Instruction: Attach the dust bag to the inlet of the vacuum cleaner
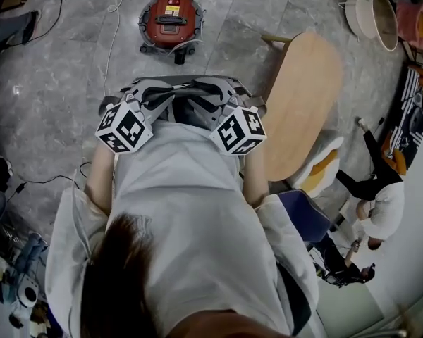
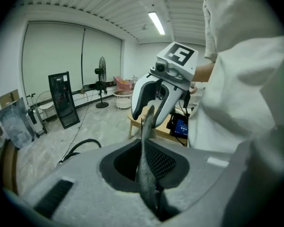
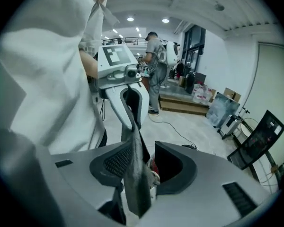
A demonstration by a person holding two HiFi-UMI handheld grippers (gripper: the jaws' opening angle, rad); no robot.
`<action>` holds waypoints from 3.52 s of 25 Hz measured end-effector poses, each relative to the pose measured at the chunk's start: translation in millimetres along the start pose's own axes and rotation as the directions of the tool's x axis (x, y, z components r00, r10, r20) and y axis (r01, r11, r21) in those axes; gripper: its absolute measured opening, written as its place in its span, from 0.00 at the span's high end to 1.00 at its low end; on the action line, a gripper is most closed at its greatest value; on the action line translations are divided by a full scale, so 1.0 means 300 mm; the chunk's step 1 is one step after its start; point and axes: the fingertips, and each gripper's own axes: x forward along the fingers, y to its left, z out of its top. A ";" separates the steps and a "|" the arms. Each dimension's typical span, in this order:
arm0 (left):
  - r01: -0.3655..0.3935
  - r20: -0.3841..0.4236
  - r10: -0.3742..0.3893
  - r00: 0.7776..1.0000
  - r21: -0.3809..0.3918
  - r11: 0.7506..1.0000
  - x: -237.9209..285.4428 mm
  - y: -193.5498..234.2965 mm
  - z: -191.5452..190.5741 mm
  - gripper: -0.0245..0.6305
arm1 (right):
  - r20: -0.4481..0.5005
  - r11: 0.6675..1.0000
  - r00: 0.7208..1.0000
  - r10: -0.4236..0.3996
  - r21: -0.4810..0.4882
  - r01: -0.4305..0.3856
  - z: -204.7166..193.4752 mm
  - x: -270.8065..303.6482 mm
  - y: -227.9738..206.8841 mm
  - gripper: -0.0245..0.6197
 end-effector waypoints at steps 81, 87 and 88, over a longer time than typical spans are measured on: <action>0.105 -0.291 -0.097 0.952 0.014 0.994 1.038 0.171 -1.164 0.91 | -0.345 0.967 0.903 0.256 0.099 -0.237 -1.251 1.098 0.078 0.91; 0.083 -0.300 -0.069 0.951 0.034 0.996 1.042 0.208 -1.171 0.91 | -0.348 0.976 0.914 0.210 0.124 -0.177 -1.249 1.116 0.048 0.91; 0.079 -0.301 -0.064 0.952 0.037 0.996 1.043 0.215 -1.171 0.90 | -0.349 0.977 0.914 0.205 0.128 -0.170 -1.248 1.118 0.042 0.91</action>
